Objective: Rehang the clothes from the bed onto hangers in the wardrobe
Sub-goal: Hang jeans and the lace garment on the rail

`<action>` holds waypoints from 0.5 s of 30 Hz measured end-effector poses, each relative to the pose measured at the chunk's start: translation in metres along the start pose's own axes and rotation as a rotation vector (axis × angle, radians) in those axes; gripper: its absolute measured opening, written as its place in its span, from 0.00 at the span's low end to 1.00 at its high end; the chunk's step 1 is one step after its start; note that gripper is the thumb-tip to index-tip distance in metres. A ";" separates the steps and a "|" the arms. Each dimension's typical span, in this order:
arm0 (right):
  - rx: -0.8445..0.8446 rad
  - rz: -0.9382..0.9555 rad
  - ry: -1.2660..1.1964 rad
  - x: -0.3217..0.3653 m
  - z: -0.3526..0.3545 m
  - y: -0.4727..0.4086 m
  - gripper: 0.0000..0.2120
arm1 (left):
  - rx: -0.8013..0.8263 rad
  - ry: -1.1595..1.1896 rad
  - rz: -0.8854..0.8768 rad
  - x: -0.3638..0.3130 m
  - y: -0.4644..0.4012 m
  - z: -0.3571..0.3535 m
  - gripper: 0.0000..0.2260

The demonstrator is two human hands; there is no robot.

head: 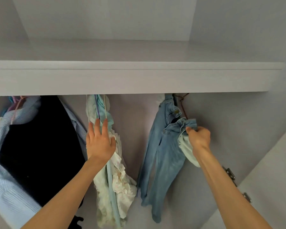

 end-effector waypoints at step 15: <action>-0.160 0.084 0.090 0.037 0.005 -0.069 0.11 | 0.012 0.068 -0.046 0.000 -0.005 -0.008 0.32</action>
Point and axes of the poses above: each hand's wrist, its own y-axis away from the middle knuckle, its own z-axis out of the back of the hand, x = y × z, the point moved 6 cm from there along -y, towards the middle knuckle, and after that the axes turned 6 degrees about y, right-handed, at the moved point
